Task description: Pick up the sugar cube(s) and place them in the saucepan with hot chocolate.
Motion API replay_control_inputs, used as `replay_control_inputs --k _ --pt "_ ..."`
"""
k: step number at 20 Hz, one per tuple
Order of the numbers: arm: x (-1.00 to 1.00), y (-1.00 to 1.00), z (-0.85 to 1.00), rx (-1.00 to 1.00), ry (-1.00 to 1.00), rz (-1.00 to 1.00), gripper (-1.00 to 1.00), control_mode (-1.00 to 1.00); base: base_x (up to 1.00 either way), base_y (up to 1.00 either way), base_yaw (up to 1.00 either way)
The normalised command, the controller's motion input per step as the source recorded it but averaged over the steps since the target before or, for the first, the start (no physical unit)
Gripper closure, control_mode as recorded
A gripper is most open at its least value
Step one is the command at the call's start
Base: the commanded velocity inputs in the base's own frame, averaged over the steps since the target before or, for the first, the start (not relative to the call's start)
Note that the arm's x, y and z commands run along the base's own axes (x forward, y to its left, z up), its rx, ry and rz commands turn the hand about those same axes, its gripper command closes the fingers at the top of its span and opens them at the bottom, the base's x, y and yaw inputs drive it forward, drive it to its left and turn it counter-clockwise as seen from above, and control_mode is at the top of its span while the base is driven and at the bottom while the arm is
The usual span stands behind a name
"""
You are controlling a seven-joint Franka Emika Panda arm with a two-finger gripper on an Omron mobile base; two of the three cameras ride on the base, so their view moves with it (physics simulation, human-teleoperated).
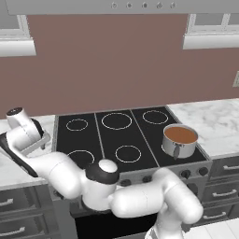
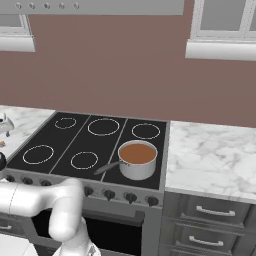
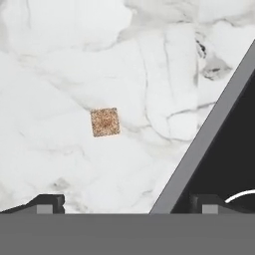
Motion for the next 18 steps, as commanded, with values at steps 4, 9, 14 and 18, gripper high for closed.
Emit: replay_control_inputs --k 4,9,14,18 --pt "0.16 0.22 -0.29 0.0 0.03 0.0 -1.0 -1.0 0.0 0.0 0.0" --pt "0.14 0.19 -0.31 0.0 0.04 0.0 -1.0 -1.0 0.0 0.0 0.0" --pt "0.21 0.05 -0.31 0.0 0.09 0.0 -1.0 -1.0 0.0 0.0 0.0" --pt "0.24 0.11 -0.3 0.0 0.12 0.0 -1.0 -1.0 0.0 0.0 0.0"
